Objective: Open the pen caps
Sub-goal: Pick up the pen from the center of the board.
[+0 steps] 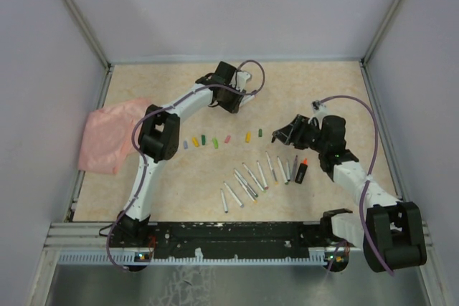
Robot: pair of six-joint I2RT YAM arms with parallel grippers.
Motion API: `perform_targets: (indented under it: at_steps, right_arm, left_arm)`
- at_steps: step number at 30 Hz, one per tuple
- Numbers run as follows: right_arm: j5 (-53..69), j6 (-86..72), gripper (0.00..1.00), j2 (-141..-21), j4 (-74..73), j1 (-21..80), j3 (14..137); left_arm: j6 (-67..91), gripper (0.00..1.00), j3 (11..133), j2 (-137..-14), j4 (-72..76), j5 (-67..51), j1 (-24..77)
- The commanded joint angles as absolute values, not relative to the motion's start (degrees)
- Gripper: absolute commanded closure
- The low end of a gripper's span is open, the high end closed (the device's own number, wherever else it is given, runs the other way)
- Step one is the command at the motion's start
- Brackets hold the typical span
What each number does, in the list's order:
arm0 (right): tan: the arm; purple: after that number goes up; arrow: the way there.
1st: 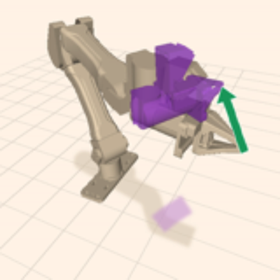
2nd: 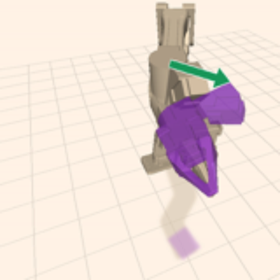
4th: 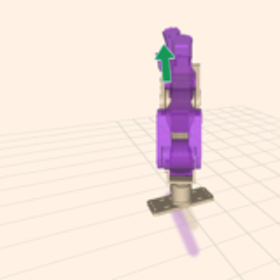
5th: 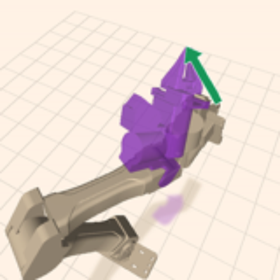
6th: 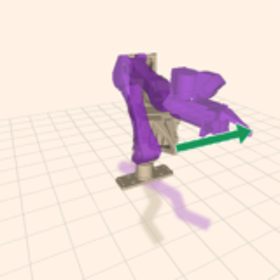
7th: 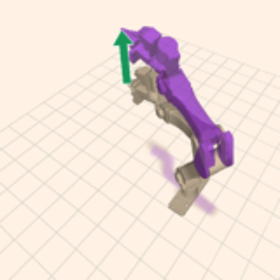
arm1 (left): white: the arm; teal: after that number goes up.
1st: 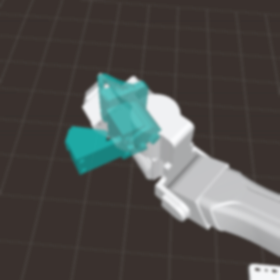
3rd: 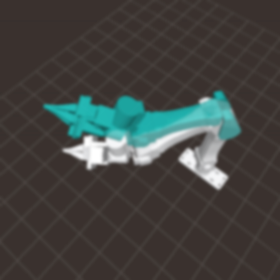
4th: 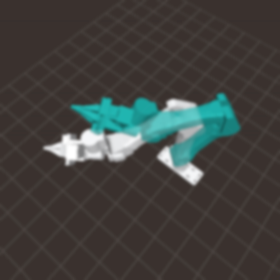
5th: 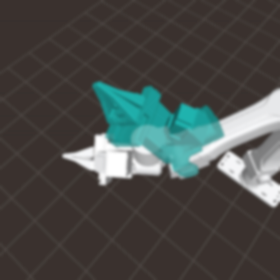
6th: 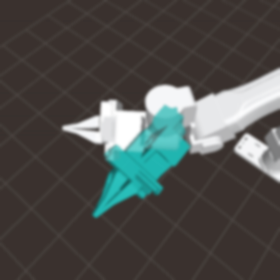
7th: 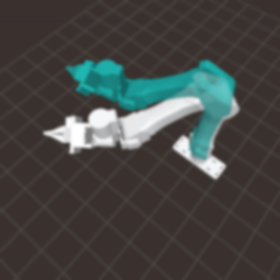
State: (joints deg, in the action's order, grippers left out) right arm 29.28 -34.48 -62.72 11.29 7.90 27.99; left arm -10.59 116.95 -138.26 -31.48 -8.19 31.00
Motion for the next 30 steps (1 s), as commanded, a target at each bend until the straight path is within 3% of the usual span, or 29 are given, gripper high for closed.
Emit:
perform_targets:
  at_steps: [1,11,30]
  right_arm:
    - [30.3,-33.9,0.43,-63.0,15.0,7.1,30.1]
    - [30.5,-33.8,0.43,-62.9,15.1,6.9,29.9]
    - [31.0,-34.7,0.43,-62.5,16.9,6.5,28.5]
  left_arm:
    - [-11.8,0.61,118.5,-139.5,-30.4,-8.5,30.6]
    - [-15.0,0.78,114.7,-137.1,-29.4,-12.2,30.7]
    - [-20.3,0.8,92.5,-122.6,-26.7,-15.0,30.3]
